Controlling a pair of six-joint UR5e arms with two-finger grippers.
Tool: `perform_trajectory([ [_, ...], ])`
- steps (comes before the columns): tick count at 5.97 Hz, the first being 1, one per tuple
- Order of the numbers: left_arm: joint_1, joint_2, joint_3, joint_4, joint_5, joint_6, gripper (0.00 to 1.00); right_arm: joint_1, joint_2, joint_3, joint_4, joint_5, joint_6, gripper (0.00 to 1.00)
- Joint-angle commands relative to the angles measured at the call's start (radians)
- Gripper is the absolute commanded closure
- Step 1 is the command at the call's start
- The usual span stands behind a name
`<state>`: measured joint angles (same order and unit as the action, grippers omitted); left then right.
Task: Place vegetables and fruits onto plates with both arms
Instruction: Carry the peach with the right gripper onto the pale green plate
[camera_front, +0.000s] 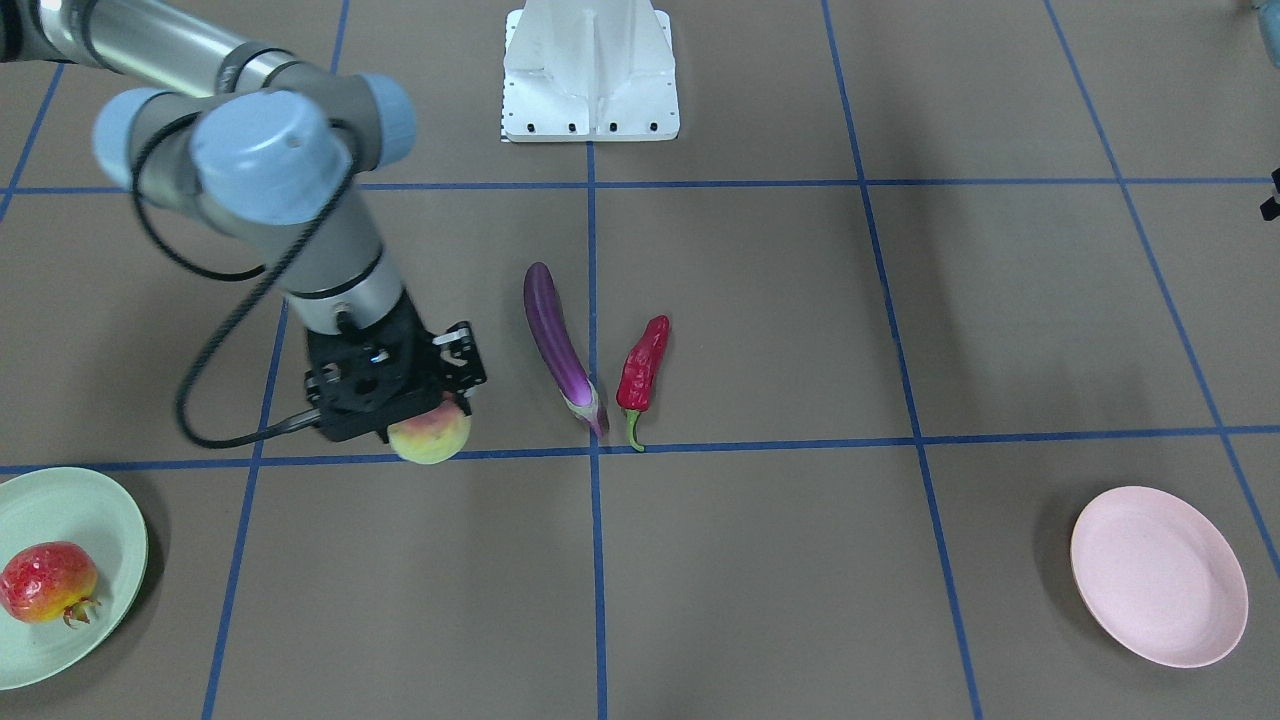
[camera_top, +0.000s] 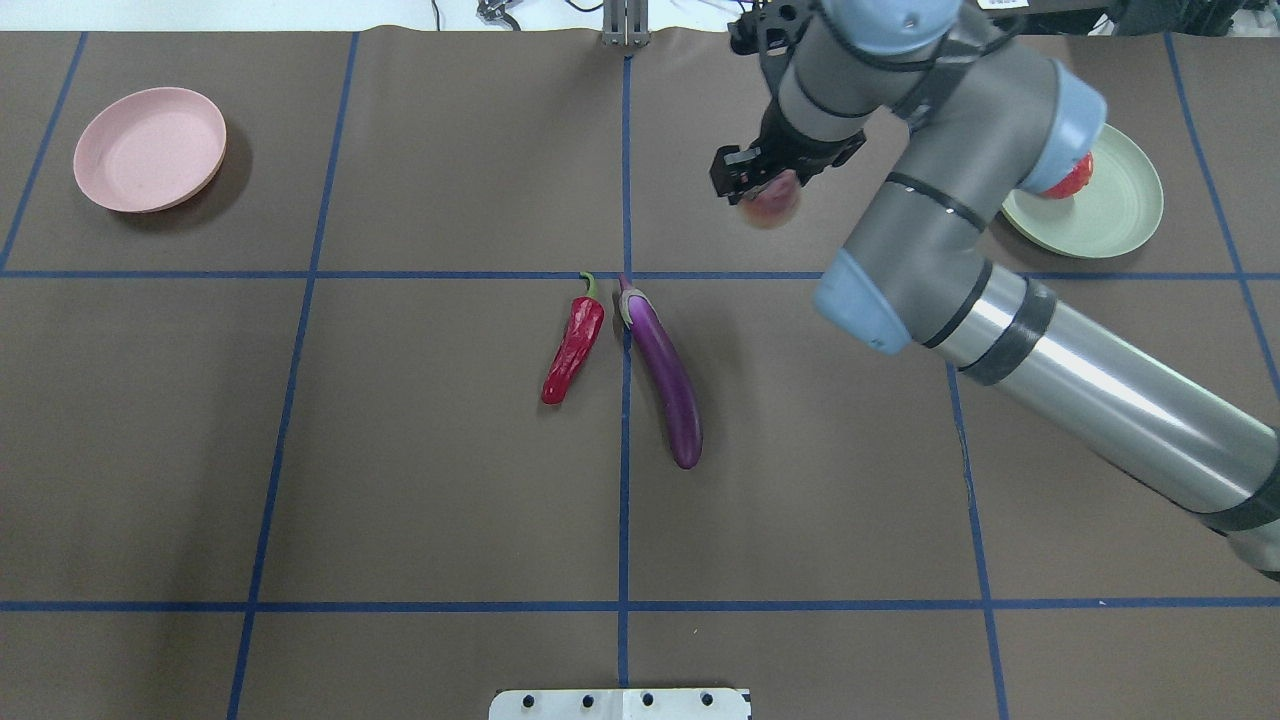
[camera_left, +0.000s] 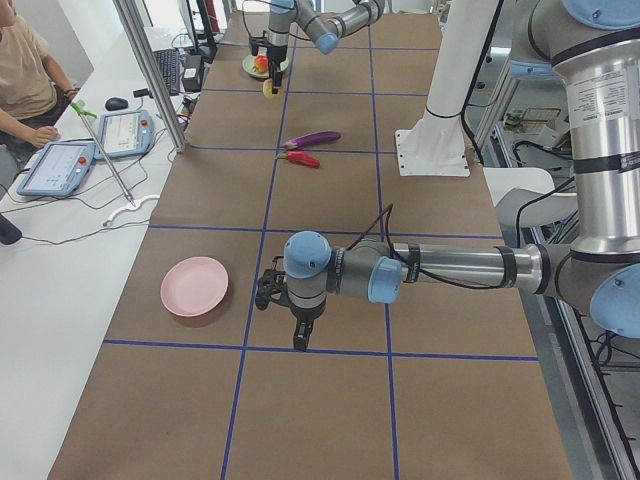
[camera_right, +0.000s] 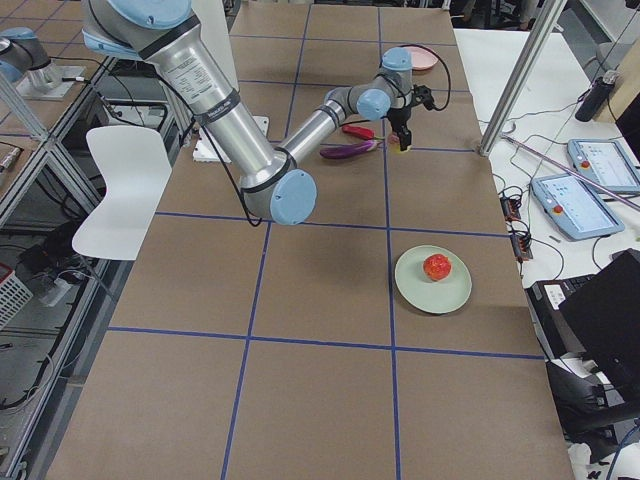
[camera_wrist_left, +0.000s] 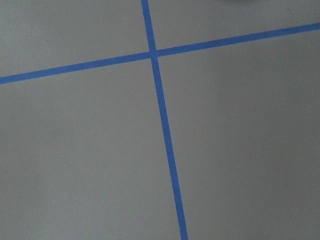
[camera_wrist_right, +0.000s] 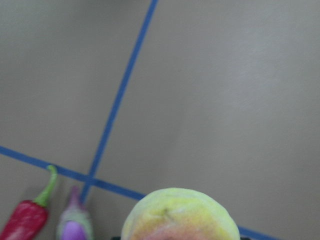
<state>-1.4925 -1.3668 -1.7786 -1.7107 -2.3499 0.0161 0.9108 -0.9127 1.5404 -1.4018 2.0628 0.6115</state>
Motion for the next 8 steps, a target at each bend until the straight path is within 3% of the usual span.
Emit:
perform_trajectory([
  [1, 0.0, 0.0, -0.002, -0.001, 0.0, 0.001, 0.0, 0.191, -0.083, -0.127, 0.047, 0.136, -0.329, 1.0],
  [2, 0.0, 0.0, -0.005, -0.006, 0.0, 0.001, 0.0, 0.277, -0.104, -0.214, 0.052, 0.211, -0.499, 1.0],
  [4, 0.0, 0.0, -0.007, -0.018, -0.041, -0.001, 0.0, 0.289, -0.141, -0.226, 0.086, 0.295, -0.477, 1.0],
  [8, 0.0, 0.0, -0.007, -0.021, -0.06, -0.001, 0.0, 0.275, -0.183, -0.273, 0.087, 0.269, -0.373, 1.0],
])
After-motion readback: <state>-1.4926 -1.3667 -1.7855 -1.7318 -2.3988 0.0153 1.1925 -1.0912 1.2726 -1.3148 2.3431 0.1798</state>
